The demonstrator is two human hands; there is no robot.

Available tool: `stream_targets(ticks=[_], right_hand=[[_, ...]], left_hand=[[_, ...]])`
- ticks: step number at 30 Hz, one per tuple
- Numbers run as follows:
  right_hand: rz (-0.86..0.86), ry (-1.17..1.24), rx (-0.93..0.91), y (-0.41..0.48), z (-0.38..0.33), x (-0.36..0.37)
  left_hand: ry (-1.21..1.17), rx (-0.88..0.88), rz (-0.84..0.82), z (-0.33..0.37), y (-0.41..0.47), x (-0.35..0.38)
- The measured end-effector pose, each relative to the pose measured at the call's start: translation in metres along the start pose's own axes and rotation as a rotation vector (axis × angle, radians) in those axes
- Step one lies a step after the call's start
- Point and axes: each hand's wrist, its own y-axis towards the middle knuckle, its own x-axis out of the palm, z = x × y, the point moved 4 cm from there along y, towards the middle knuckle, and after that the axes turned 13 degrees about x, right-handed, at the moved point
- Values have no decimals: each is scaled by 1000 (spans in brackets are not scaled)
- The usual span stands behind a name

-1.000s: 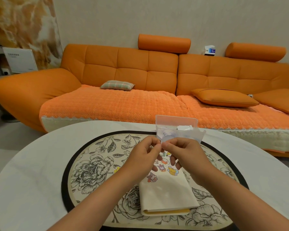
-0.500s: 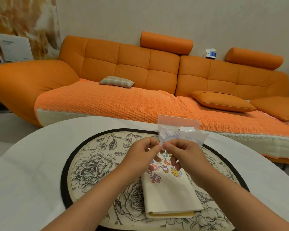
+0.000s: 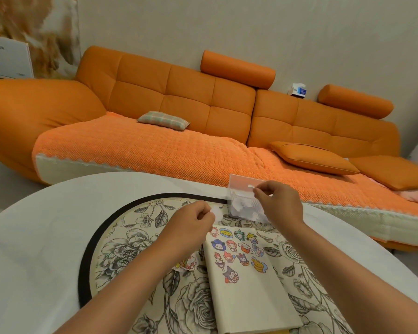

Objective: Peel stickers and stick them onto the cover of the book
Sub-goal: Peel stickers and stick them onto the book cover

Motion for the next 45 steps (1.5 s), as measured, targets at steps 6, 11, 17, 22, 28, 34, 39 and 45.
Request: stream_targets(ticks=[6, 11, 17, 22, 28, 34, 39, 45], right_hand=[[-73, -251, -5, 30, 1, 16], [-133, -134, -217, -7, -19, 5], [-300, -47, -447, -77, -33, -22], [-229, -209, -574, -101, -20, -27], [-89, -160, -672, -102, -18, -32], [-113, 1, -488, -96, -14, -39], [-634, 430, 169, -87, 2, -34], [-822, 507, 311, -88, 20, -30]], left_hand=[[-60, -35, 5, 3, 5, 6], [-88, -61, 9, 9, 5, 10], [-108, -113, 2, 16, -3, 19], [-185, -168, -45, 23, -12, 28], [-338, -300, -19, 31, -19, 39], [-734, -439, -105, 37, -26, 49], [-438, -285, 62, 36, -19, 40], [-63, -44, -58, 38, -19, 48]])
